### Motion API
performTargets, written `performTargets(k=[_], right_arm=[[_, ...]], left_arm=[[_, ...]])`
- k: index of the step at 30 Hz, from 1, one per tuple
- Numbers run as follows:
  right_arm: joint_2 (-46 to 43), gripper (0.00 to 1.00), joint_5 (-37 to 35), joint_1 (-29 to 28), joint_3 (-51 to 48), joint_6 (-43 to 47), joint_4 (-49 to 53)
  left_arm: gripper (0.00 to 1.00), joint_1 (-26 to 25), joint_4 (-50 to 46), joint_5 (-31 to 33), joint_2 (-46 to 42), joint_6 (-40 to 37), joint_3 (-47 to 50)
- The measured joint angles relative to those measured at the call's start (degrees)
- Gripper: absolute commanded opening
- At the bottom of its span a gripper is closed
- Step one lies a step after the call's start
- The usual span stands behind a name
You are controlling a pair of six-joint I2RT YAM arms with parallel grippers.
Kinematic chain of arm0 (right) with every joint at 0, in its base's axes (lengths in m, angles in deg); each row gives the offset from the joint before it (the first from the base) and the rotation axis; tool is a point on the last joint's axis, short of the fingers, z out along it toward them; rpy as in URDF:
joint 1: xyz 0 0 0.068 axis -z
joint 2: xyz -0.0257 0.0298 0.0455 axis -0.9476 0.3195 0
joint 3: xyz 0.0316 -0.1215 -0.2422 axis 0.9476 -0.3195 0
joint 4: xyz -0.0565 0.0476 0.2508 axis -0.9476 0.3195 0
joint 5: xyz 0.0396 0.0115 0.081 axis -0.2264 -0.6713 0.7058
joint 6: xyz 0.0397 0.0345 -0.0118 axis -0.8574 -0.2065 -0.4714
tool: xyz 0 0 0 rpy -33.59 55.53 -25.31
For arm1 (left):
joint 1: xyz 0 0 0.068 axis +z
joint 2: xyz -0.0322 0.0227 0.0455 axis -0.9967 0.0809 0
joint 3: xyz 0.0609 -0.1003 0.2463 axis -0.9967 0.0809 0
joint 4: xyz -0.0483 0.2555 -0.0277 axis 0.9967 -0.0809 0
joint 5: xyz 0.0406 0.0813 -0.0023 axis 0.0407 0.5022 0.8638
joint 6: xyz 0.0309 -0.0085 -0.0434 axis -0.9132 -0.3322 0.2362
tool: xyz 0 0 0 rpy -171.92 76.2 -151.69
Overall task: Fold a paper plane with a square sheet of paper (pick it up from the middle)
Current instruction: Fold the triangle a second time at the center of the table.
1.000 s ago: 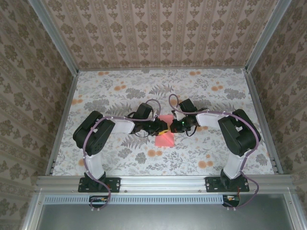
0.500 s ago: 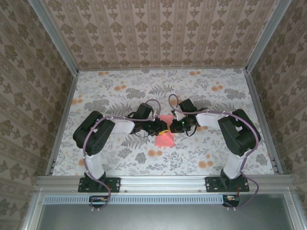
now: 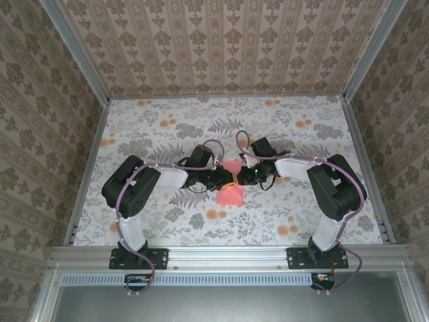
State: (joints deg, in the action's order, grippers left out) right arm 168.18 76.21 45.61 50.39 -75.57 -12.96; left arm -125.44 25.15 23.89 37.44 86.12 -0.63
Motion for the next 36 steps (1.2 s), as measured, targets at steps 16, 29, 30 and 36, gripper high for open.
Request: performTargets(k=[16,29,30,36], right_arm=[[1.6,0.05,0.8,0.0,0.0,0.0,0.0],[1.7,0.04,0.3,0.0,0.4,0.0,0.2],[1.7,0.04,0.3,0.0,0.4,0.0,0.2],[1.7,0.04,-0.6,0.0,0.4,0.0,0.3]], left_arm=[[0.18,0.0,0.0,0.0,0.0,0.0,0.0],[0.18,0.0,0.0,0.0,0.0,0.0,0.0],[0.18,0.0,0.0,0.0,0.0,0.0,0.0],[0.16,0.0,0.0,0.0,0.0,0.0,0.0]])
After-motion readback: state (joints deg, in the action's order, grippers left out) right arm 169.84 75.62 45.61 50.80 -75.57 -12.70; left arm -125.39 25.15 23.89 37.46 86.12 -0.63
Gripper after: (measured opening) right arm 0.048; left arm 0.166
